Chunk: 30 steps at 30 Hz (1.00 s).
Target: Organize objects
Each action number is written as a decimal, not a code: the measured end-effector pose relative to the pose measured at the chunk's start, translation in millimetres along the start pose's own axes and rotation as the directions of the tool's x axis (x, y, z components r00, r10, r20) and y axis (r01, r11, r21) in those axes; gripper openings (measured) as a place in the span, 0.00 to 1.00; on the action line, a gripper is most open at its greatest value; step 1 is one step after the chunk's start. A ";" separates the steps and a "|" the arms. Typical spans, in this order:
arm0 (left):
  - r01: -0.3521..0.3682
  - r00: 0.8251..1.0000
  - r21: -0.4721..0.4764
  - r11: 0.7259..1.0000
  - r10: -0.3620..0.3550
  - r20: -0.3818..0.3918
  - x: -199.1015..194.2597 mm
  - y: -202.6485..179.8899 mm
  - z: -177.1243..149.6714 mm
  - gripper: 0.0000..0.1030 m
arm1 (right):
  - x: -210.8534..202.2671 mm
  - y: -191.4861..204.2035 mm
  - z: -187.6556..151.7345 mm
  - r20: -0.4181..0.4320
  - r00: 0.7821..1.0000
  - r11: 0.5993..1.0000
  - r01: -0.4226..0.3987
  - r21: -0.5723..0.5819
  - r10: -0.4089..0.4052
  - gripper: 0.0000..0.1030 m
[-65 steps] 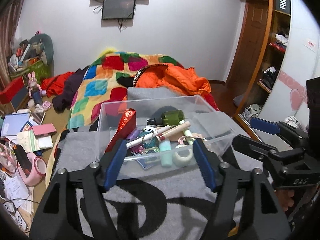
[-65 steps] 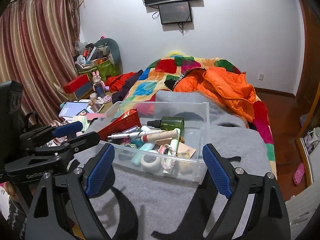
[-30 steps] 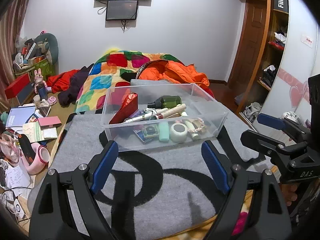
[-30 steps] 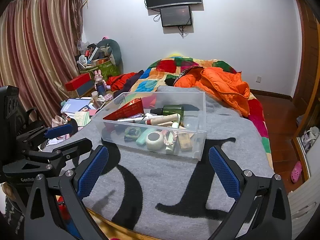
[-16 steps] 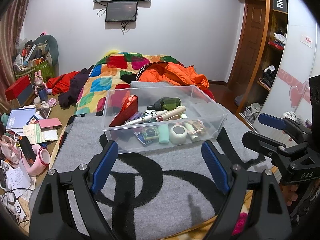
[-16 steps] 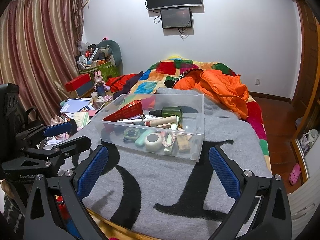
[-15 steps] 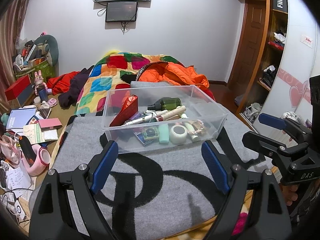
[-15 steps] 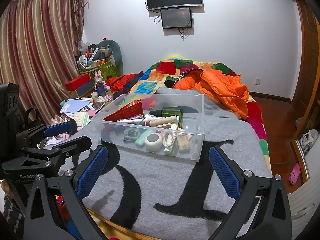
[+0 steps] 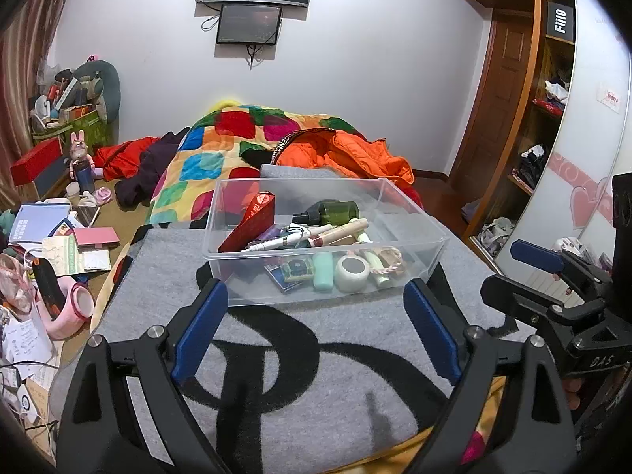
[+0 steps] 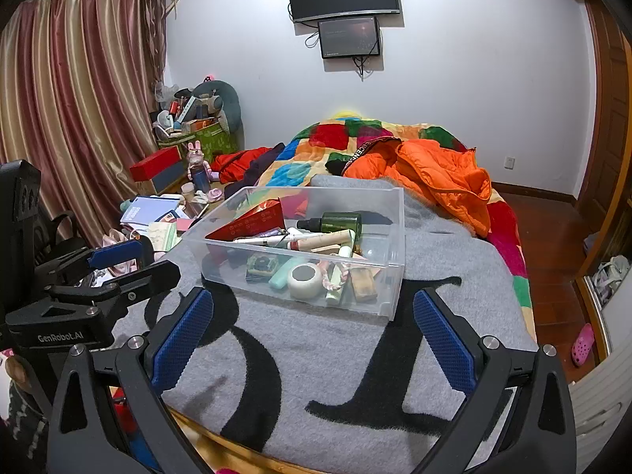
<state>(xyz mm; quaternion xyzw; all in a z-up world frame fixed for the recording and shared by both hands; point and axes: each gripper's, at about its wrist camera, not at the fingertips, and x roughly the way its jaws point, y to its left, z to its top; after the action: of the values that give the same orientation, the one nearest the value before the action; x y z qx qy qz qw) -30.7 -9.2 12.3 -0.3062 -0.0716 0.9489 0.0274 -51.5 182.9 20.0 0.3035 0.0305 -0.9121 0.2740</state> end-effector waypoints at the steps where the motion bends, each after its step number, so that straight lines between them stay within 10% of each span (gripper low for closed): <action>1: -0.003 1.000 0.003 1.000 0.003 0.001 -0.1 -0.6 0.5 0.89 | -0.4 0.5 0.0 -0.001 1.000 1.000 -0.001 0.001 0.001 0.98; 30: -0.012 1.000 0.064 0.998 0.012 -0.011 1.1 -11.8 -1.0 0.90 | -0.2 6.4 -3.1 -0.004 1.000 1.000 -0.016 0.009 0.016 0.99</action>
<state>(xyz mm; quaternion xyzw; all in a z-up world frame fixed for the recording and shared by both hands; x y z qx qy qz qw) -30.9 2.7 12.6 -0.3109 -0.0393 0.9491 0.0318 -46.4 178.2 18.4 0.3070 0.0244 -0.9093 0.2798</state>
